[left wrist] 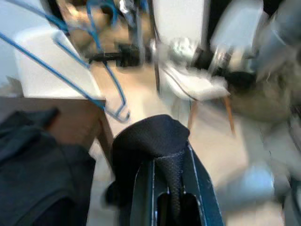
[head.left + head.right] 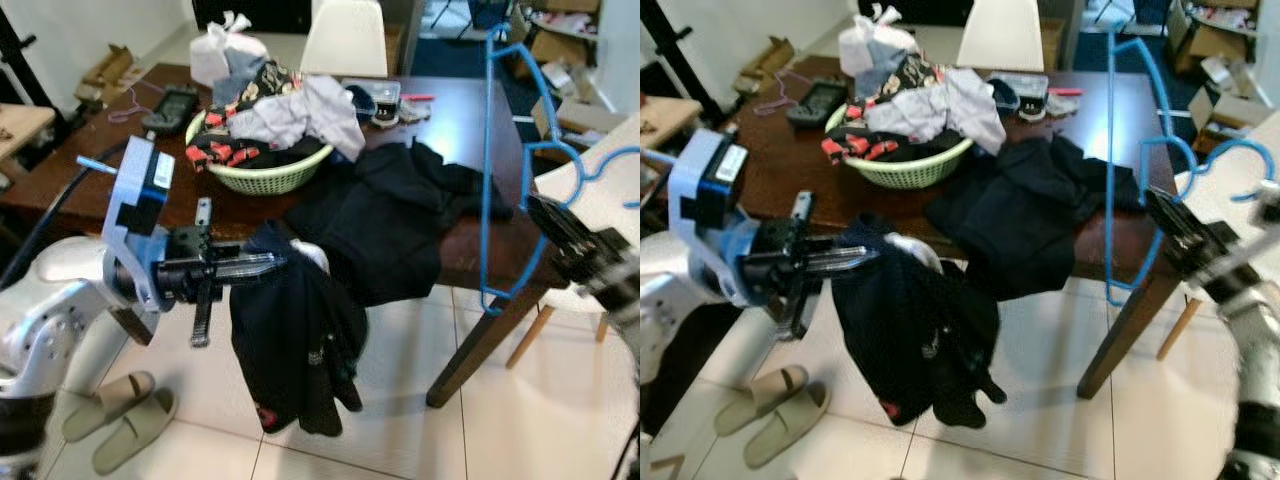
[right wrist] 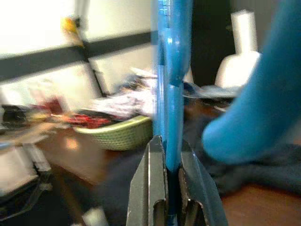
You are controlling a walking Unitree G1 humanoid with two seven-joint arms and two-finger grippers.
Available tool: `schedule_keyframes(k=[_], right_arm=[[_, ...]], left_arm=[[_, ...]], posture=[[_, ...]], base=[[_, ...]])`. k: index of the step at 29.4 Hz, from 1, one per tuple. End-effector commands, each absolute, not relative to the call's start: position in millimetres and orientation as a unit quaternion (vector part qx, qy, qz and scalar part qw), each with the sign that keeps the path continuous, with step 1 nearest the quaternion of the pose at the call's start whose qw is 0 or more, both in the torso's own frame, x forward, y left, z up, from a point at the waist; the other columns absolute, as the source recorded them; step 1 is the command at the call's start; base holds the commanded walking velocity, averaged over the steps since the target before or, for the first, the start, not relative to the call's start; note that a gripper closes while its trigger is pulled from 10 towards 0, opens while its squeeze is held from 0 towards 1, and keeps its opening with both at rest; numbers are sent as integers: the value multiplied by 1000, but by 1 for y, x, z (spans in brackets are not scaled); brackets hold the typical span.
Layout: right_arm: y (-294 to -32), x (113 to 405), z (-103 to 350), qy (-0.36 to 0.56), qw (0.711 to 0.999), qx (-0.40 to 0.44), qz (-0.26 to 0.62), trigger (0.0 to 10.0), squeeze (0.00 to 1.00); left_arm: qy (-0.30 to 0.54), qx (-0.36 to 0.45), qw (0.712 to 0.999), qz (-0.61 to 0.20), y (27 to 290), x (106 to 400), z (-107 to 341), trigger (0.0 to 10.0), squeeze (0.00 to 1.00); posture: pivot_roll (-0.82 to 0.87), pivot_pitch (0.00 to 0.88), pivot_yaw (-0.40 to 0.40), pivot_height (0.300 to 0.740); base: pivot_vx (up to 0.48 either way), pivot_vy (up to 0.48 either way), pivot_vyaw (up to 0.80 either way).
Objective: Hang hanger
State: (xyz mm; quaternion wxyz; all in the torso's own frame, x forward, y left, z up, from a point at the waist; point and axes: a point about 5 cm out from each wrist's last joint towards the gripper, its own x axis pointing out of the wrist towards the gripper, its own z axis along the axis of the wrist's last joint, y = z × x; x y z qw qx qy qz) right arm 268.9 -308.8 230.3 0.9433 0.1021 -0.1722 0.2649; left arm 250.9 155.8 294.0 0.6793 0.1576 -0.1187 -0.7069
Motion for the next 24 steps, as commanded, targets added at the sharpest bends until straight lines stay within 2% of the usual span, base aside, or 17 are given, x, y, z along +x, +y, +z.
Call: schedule_keyframes(k=[1, 2, 4, 5, 6, 7, 8, 9, 10, 12, 16, 19, 20, 23, 24], right_arm=[[-300, 259, 231, -180, 926, 115, 311, 10000, 0], [-295, 256, 230, -179, 919, 120, 331, 10000, 0], [-295, 256, 230, -179, 919, 120, 331, 10000, 0], [-291, 255, 229, -180, 913, 129, 343, 10000, 0], [-291, 255, 229, -180, 913, 129, 343, 10000, 0], [-279, 259, 224, -172, 909, 137, 355, 10000, 0], [-279, 259, 224, -172, 909, 137, 355, 10000, 0], [-268, 265, 220, -162, 908, 141, 360, 10000, 0], [-268, 265, 220, -162, 908, 141, 360, 10000, 0], [-252, 278, 211, -136, 917, 138, 349, 10000, 0], [-249, 283, 209, -129, 920, 137, 344, 10000, 0], [-227, 289, 187, -62, 933, 94, 343, 10000, 0], [-227, 289, 187, -62, 933, 94, 343, 10000, 0], [-222, 295, 174, -24, 949, 93, 301, 10000, 0], [-222, 295, 174, -24, 949, 93, 301, 10000, 0]], left_arm=[[-111, 249, 674, -687, 148, 263, 287, 10000, 0], [-111, 292, 674, -669, 143, 270, 283, 10000, 0], [-111, 292, 674, -669, 143, 270, 283, 10000, 0], [-119, 339, 670, -650, 138, 276, 278, 10000, 0], [-119, 339, 670, -650, 138, 276, 278, 10000, 0], [-149, 388, 663, -622, 126, 285, 273, 10000, 0], [-149, 388, 663, -622, 126, 285, 273, 10000, 0], [-180, 421, 658, -598, 114, 291, 270, 10000, 0], [-180, 421, 658, -598, 114, 291, 270, 10000, 0], [-217, 427, 666, -572, 97, 297, 266, 10000, 0], [-220, 412, 677, -569, 93, 298, 265, 10000, 0], [-212, 299, 742, -561, 73, 295, 245, 10000, 0], [-212, 299, 742, -561, 73, 295, 245, 10000, 0], [-221, 223, 793, -522, 51, 294, 225, 10000, 0], [-221, 223, 793, -522, 51, 294, 225, 10000, 0]], posture=[[20, 110, 76, 740], [20, 110, 76, 740], [20, 110, 76, 740], [13, 104, 77, 740], [13, 104, 77, 740], [9, 95, 76, 740], [9, 95, 76, 740], [9, 92, 76, 740], [9, 92, 76, 740], [9, 92, 77, 740], [7, 92, 77, 740], [-11, 99, 62, 740], [-11, 99, 62, 740], [-35, 88, 37, 740], [-35, 88, 37, 740]], base=[[0, 0, -763], [0, 0, -763], [0, 0, -763], [0, 0, -775], [0, 0, -775], [0, 0, -775], [0, 0, -775], [0, 0, -775], [0, 0, -775], [0, 0, -775], [0, 0, -775], [0, 0, -781], [0, 0, -781], [0, 0, -781], [0, 0, -781]])
